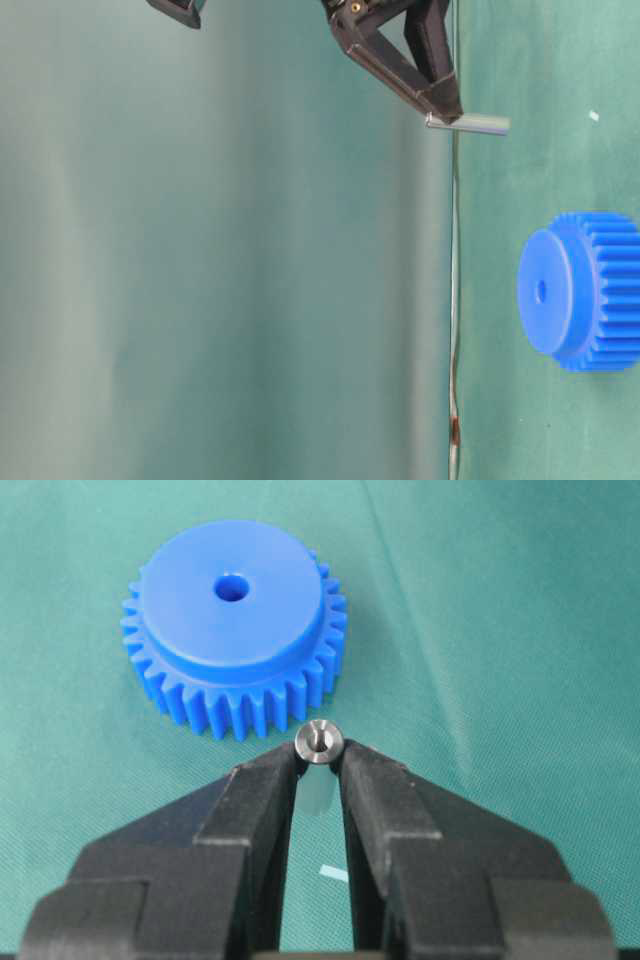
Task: Insert the shaft into the center hole of the gear.
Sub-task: 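Carry the shaft left and position it above the gear's center hole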
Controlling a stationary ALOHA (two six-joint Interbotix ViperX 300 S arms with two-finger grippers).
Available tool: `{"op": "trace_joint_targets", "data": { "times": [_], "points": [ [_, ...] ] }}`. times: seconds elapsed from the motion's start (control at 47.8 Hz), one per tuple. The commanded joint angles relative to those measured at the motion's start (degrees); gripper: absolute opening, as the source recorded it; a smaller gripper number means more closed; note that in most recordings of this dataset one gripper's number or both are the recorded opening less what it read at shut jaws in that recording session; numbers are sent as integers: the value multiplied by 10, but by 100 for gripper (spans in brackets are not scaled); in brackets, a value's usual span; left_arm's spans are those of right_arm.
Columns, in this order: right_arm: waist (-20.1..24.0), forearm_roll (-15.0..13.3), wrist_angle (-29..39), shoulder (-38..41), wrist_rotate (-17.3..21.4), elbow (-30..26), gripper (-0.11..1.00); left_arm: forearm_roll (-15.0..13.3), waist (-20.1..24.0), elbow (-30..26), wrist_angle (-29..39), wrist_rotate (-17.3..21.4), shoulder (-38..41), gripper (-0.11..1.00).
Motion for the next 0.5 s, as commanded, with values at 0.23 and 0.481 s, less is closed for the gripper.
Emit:
{"op": "trace_joint_targets", "data": {
  "times": [0.23, 0.481],
  "points": [
    [8, -2, 1, 11, -2, -52, 16, 2, 0, -13, -3, -6, 4, 0],
    [20, -16, 24, 80, -3, -142, 16, 2, -1, -13, -2, -7, 4, 0]
  ]
}}
